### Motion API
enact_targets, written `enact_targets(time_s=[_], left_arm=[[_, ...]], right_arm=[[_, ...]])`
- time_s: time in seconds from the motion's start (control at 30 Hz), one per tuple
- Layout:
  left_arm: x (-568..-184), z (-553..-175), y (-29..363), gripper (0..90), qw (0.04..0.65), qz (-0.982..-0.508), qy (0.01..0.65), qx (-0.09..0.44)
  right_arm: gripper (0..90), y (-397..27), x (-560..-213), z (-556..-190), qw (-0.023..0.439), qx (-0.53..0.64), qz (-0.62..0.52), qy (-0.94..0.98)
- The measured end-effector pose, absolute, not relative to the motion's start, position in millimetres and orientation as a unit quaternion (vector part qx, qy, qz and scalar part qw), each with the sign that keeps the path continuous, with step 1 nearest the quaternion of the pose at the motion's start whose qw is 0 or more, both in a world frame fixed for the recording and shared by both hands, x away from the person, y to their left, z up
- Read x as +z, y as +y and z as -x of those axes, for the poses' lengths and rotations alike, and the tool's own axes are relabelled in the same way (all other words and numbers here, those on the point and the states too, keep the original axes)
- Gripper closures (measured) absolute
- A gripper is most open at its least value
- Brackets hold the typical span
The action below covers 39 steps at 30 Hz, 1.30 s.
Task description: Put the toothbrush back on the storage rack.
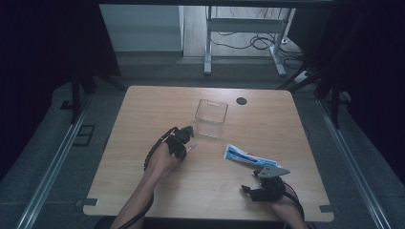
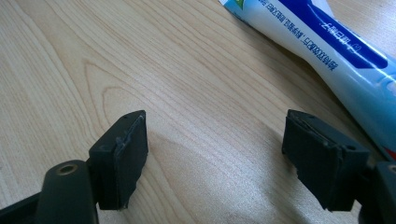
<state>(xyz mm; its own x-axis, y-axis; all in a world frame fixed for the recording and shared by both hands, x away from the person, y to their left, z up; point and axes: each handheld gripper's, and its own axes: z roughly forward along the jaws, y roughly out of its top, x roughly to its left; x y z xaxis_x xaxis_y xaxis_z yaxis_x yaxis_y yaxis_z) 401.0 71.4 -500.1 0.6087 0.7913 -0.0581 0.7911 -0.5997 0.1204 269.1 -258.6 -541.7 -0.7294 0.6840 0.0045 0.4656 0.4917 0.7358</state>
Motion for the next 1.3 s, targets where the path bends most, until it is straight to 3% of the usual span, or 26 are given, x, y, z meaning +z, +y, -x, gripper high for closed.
enact_targets(time_s=[0.57,1.3], left_arm=[[-464,-403,76,78.8,0.134,-0.904,0.406,0.011],[-410,-407,68,78.8,0.207,-0.9,0.377,0.07]], right_arm=[[22.6,-259,-542,-269,0.146,0.374,-0.338,0.851],[22.6,-259,-542,-269,0.146,0.374,-0.337,0.851]])
